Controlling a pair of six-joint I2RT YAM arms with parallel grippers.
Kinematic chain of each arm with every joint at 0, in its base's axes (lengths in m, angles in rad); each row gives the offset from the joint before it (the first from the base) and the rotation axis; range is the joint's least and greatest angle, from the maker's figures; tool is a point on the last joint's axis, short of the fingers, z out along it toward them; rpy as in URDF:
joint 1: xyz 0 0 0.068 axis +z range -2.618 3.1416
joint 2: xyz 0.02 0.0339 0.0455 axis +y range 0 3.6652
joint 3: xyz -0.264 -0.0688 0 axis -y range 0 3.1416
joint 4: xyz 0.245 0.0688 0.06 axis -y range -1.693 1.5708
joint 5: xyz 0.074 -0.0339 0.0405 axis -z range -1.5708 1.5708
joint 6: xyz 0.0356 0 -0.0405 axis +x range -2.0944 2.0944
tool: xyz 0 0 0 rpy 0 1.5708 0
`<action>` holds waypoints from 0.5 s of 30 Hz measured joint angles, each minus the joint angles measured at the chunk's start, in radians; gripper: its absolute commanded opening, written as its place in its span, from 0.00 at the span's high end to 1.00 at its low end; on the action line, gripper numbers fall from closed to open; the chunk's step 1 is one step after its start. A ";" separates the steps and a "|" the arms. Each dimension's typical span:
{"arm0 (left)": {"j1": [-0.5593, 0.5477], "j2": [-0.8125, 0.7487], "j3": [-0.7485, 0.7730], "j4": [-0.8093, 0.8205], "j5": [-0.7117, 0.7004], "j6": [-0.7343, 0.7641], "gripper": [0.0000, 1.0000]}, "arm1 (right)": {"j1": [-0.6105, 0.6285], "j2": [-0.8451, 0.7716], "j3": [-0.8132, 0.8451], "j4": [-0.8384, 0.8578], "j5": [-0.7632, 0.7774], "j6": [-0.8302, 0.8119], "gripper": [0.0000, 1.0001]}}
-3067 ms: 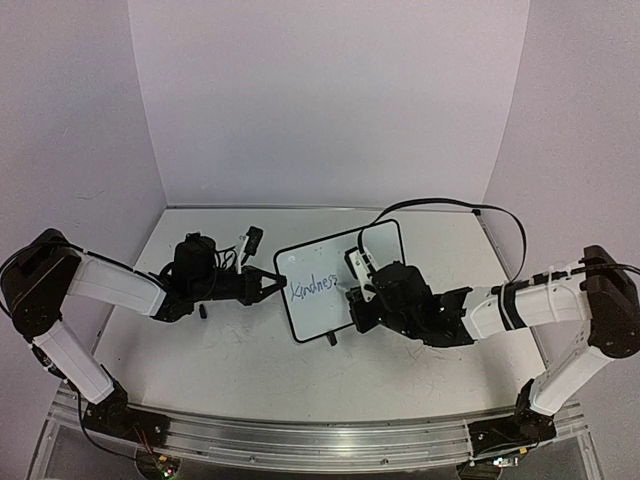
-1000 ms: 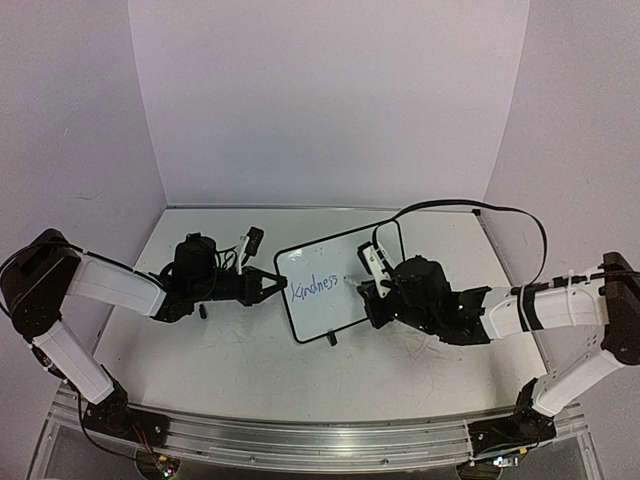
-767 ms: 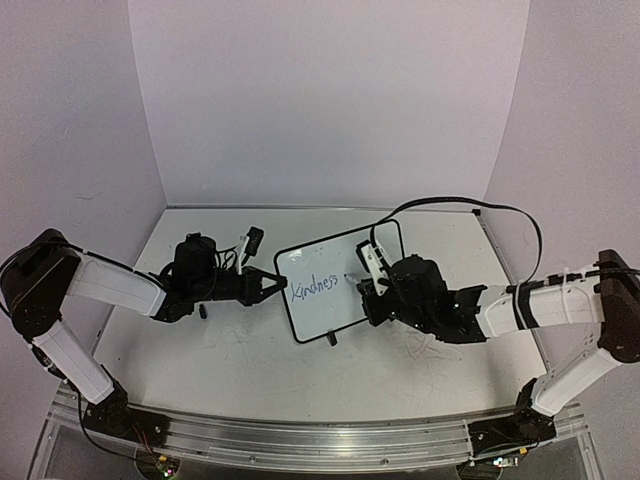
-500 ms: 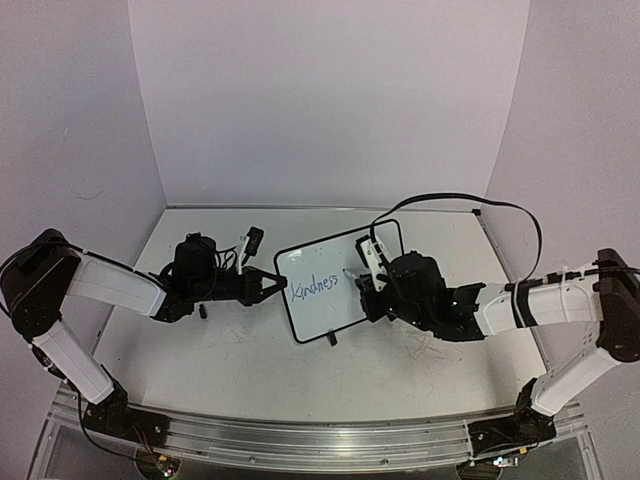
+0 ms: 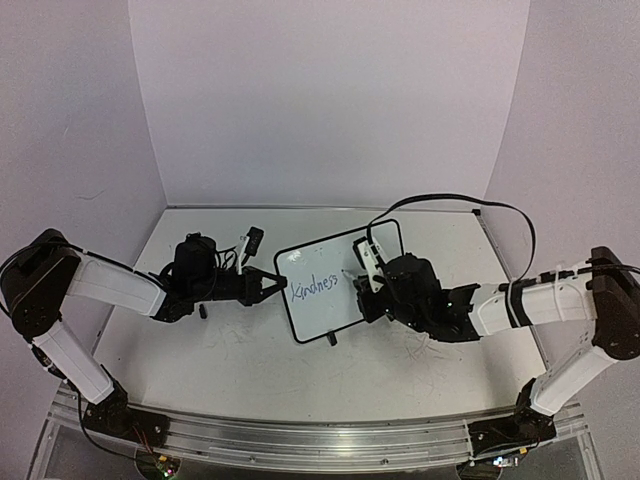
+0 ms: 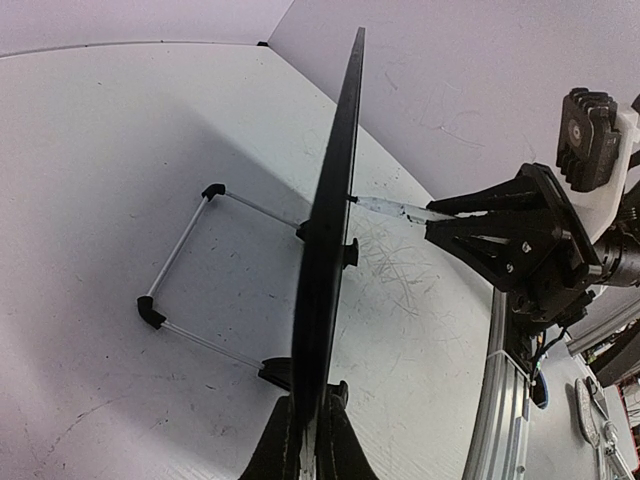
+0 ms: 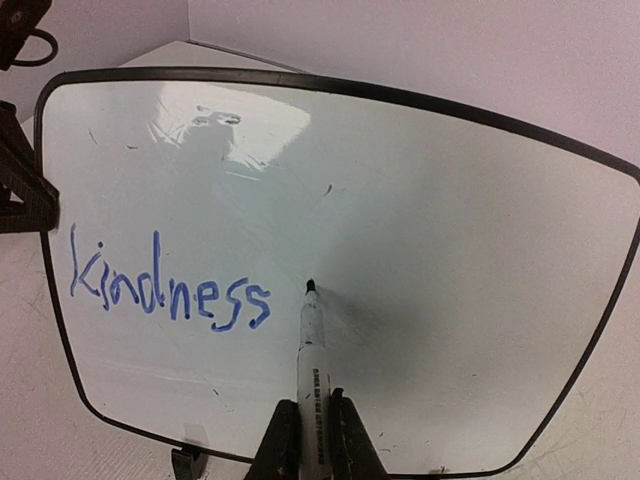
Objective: Write a sentence on the whiteboard
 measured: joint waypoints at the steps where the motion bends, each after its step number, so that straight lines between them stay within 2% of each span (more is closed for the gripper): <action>1: 0.000 0.000 0.000 0.000 0.000 0.000 1.00 | 0.000 0.000 0.000 0.000 0.001 0.001 1.00; 15: 0.000 0.000 0.000 0.000 0.000 0.000 1.00 | -0.001 -0.024 -0.002 -0.008 -0.004 0.004 1.00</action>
